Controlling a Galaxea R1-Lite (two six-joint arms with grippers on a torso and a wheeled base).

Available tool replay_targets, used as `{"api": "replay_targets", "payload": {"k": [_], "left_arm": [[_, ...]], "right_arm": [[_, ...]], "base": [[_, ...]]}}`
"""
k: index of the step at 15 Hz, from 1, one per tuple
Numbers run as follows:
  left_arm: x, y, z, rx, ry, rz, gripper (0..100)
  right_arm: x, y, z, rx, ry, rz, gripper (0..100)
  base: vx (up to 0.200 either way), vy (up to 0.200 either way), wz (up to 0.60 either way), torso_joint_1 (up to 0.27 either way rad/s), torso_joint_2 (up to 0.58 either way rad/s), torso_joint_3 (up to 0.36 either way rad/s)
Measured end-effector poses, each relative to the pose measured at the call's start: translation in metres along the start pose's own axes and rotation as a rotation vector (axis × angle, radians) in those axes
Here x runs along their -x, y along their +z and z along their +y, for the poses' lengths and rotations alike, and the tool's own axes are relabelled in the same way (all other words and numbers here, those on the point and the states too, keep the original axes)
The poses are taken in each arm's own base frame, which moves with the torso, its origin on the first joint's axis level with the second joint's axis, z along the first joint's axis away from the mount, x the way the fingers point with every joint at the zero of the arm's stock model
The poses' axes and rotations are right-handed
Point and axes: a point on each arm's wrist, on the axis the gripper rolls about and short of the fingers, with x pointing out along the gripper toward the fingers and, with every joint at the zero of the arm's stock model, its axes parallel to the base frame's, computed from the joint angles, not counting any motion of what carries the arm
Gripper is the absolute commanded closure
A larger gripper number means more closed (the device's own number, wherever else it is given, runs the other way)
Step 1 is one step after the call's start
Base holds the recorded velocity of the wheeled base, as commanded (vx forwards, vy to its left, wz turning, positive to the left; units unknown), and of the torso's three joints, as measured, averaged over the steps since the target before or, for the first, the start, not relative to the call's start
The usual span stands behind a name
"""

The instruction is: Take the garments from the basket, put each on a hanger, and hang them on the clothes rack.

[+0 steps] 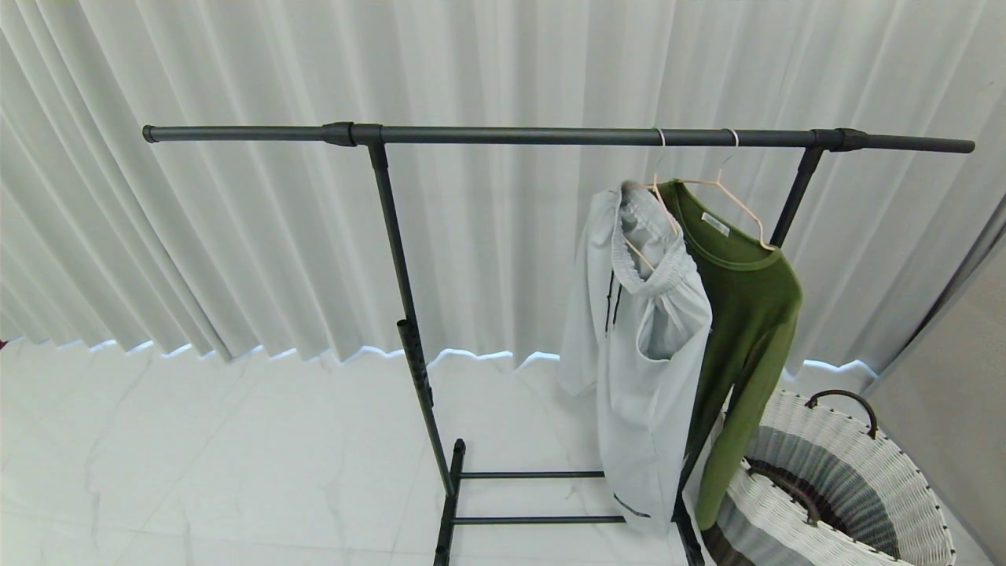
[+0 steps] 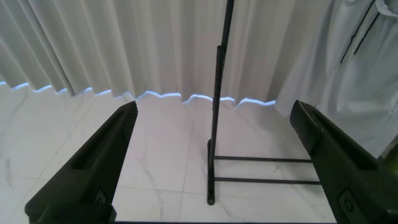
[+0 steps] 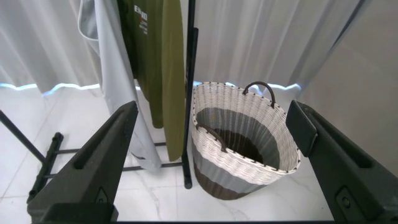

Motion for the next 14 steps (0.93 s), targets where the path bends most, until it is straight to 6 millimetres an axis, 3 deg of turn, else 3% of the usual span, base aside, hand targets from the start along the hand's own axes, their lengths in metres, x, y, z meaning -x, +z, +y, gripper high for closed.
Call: {"api": "replay_targets", "payload": {"k": [14], "left_arm": [[0.0000,0.0000,0.0000,0.000,0.000,0.000,0]], "right_arm": [[0.0000,0.0000,0.0000,0.000,0.000,0.000,0]], "base": [[0.000,0.000,0.00,0.000,0.00,0.000]]}}
